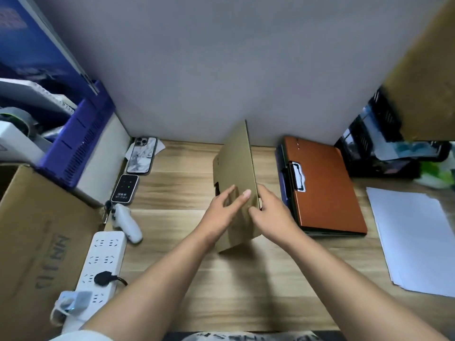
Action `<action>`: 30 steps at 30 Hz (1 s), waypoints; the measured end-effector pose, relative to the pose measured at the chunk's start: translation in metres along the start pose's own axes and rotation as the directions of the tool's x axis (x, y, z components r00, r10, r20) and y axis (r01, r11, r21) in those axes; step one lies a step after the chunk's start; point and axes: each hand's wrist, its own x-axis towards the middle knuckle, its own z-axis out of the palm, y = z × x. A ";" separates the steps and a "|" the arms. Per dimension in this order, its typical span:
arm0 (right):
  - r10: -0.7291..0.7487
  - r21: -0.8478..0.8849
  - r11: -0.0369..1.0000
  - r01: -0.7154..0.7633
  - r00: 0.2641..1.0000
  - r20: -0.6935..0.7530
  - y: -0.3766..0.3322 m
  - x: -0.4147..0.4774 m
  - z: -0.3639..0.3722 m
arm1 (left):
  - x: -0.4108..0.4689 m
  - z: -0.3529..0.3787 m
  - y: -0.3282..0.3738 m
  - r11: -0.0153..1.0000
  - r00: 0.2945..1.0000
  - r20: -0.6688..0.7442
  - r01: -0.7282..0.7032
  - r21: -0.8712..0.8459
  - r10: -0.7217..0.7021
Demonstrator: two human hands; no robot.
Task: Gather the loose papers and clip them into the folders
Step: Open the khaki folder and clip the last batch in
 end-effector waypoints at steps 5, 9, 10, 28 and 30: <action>0.000 0.377 0.923 -0.075 0.981 0.194 -0.003 -0.030 -0.023 | -0.007 0.014 0.019 0.999 0.998 0.059 0.027 -0.047 -0.024; 0.069 0.448 0.873 -0.193 0.958 0.278 0.018 -0.034 -0.033 | -0.014 0.011 0.013 0.997 0.997 0.076 0.011 -0.077 -0.006; 0.089 0.463 0.857 -0.224 0.951 0.296 0.023 -0.035 -0.035 | -0.017 0.010 0.011 0.995 0.997 0.082 0.009 -0.095 -0.001; 0.420 0.003 0.904 -0.427 0.887 -0.195 0.119 -0.031 -0.069 | -0.001 -0.078 -0.035 0.798 0.851 -0.525 0.302 0.522 0.022; 0.400 0.055 0.916 -0.397 0.895 -0.196 0.132 -0.039 -0.081 | 0.008 -0.036 -0.024 0.821 0.900 -0.431 0.195 0.537 0.068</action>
